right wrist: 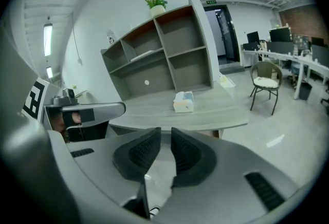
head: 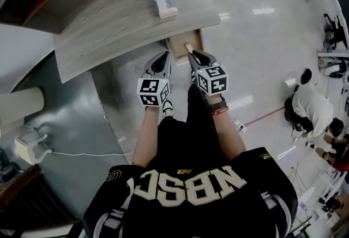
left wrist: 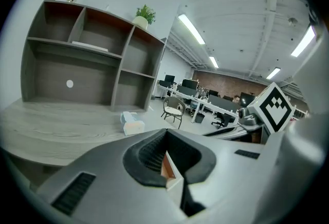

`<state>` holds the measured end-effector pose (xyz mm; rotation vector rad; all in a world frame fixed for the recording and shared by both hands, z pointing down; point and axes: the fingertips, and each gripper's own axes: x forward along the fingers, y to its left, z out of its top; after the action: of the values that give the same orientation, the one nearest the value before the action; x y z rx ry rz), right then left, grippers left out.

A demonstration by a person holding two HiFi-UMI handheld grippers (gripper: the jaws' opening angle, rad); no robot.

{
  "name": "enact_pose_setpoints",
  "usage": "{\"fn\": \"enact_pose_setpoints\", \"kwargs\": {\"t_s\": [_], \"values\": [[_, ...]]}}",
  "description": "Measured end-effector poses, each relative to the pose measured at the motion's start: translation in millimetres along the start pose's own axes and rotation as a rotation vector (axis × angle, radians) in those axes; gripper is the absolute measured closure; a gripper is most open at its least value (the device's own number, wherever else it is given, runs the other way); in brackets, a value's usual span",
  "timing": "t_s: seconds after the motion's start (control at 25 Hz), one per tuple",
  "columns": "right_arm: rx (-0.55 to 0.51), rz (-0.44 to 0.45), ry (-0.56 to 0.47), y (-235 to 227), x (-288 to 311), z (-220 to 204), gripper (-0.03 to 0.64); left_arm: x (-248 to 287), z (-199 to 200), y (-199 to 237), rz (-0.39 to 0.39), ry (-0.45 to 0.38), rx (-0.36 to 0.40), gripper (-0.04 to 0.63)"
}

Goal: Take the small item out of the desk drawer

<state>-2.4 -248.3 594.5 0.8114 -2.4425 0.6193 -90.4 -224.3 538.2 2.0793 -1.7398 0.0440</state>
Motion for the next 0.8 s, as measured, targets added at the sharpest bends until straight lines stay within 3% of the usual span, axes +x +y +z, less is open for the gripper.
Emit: {"fn": "enact_pose_setpoints", "kwargs": {"t_s": [0.64, 0.8], "values": [[0.041, -0.012, 0.164, -41.5, 43.7, -74.4, 0.486, 28.5, -58.1, 4.5, 0.001, 0.118, -0.045, 0.583], [0.044, -0.012, 0.209, -51.1, 56.4, -93.0, 0.442, 34.5, -68.2, 6.8, 0.004, 0.134, -0.051, 0.583]]}}
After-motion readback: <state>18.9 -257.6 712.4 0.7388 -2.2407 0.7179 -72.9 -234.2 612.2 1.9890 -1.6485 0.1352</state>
